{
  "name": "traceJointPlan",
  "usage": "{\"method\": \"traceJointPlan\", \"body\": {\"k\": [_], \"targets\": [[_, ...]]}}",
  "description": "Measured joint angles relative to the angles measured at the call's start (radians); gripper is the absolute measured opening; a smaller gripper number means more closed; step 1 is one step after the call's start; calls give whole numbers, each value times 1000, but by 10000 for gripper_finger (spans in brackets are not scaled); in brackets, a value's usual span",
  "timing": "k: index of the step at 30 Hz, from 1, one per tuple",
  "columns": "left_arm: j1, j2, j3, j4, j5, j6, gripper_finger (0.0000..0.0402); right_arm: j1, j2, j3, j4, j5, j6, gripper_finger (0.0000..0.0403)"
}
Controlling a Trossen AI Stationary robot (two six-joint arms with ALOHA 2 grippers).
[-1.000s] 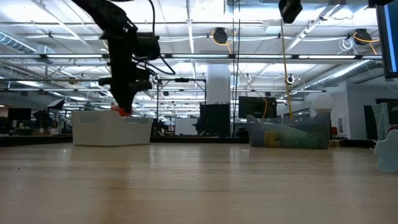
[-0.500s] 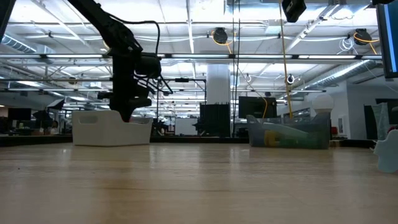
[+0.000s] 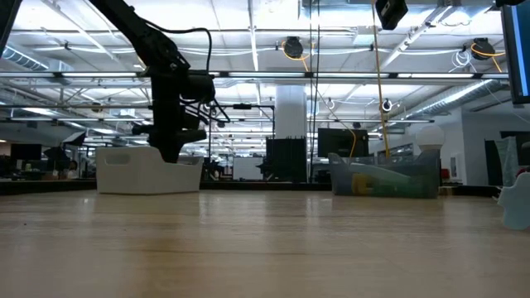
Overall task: Pick and place Stapler, Stapler remover, tape
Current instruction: Put the orange tape into the gray bin
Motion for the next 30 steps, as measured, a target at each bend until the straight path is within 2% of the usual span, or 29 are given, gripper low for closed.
{"method": "traceJointPlan", "body": {"k": [7, 12, 26, 30], "targets": [[0, 0, 0, -7, -28, -2, 36, 0, 0, 0, 0, 0, 0, 155], [0, 0, 0, -23, -36, -2, 49, 0, 0, 0, 0, 0, 0, 156], [0, 0, 0, -19, -37, 21, 56, 0, 0, 0, 0, 0, 0, 156], [0, 0, 0, -19, -40, 21, 71, 0, 0, 0, 0, 0, 0, 154]]}}
